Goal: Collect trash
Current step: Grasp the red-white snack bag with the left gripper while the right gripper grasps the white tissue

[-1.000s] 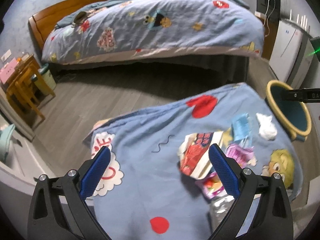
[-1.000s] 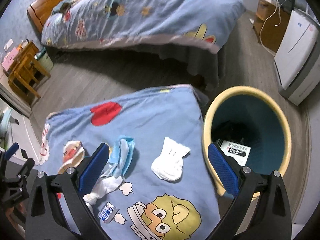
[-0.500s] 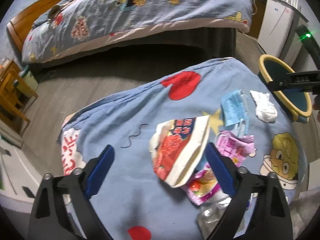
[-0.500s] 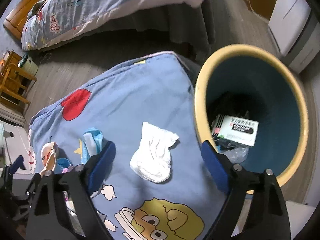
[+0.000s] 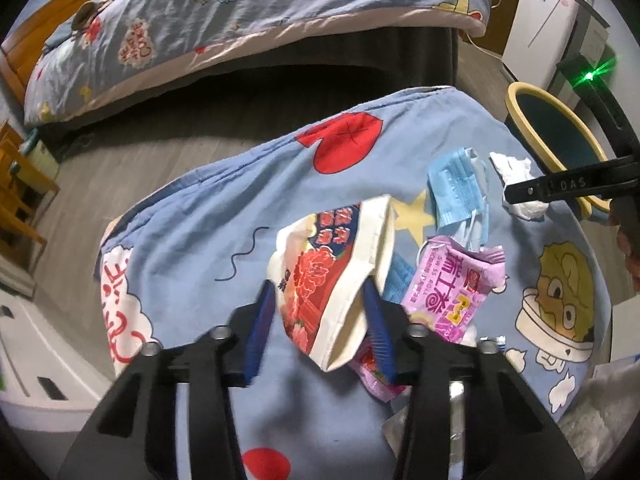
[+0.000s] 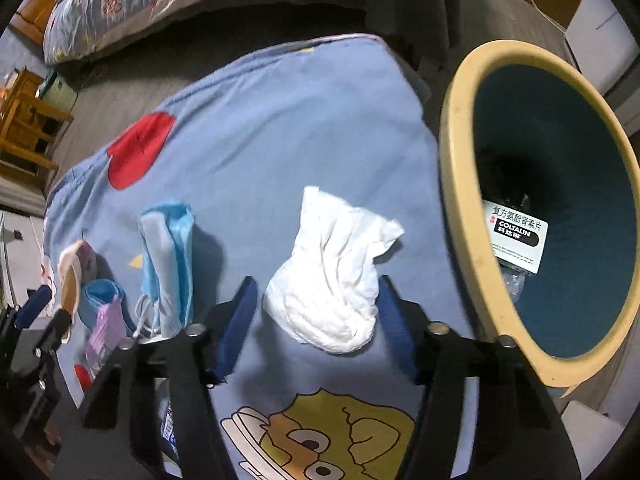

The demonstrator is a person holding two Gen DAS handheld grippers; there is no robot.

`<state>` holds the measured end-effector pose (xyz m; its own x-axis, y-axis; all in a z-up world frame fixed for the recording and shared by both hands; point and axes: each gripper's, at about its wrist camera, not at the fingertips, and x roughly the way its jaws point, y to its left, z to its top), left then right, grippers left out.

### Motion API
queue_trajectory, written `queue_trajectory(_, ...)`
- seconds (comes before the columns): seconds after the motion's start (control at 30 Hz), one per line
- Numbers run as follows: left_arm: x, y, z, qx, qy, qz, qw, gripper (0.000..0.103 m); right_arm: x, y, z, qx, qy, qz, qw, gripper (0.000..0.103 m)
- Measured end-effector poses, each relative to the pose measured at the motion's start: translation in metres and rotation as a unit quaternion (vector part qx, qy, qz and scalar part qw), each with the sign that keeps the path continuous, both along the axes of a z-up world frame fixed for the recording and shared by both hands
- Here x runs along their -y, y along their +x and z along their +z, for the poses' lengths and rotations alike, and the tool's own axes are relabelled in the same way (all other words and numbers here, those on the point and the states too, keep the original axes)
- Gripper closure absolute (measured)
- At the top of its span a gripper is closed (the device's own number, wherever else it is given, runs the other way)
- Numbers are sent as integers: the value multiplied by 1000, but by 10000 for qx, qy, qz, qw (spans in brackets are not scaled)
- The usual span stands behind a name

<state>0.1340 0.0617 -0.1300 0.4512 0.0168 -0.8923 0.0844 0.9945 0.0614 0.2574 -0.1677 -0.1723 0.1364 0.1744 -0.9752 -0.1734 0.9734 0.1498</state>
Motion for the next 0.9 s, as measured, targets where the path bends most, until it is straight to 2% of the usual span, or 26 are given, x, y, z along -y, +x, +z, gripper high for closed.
queue_trajectory(0.07, -2, 1, 0, -43, -72, 13, 10000, 76, -2, -2, 0, 30, -87, 102, 9999, 60)
queue_trajectory(0.13, -4, 1, 2, -29, -80, 47, 10000, 89, -2, -3, -1, 56, -156, 144, 9998, 67)
queue_trajectory(0.2, -5, 1, 2, -29, -79, 72, 9999, 94, -1, -3, -1, 39, -168, 169, 9997, 82)
queue_trajectory(0.3, -6, 0, 5, 3, -8, 105, 9999, 100, -1, -5, 4, 43, -102, 171, 9998, 88)
queue_trajectory(0.53, -9, -5, 12, 89, -130, 158, 9998, 100, 2, -12, 40, 452, 35, 84, 9989, 89)
queue_trajectory(0.63, -14, -7, 11, 58, -240, 274, 9993, 100, 6, -23, 71, 752, 282, -160, 9966, 89)
queue_trajectory(0.73, -15, -6, 6, -36, -183, 333, 9993, 100, 8, -31, 92, 931, 582, -301, 9935, 89)
queue_trajectory(0.9, -18, -4, 11, 12, -148, 523, 9985, 100, 10, -36, 108, 1137, 386, -165, 9926, 89)
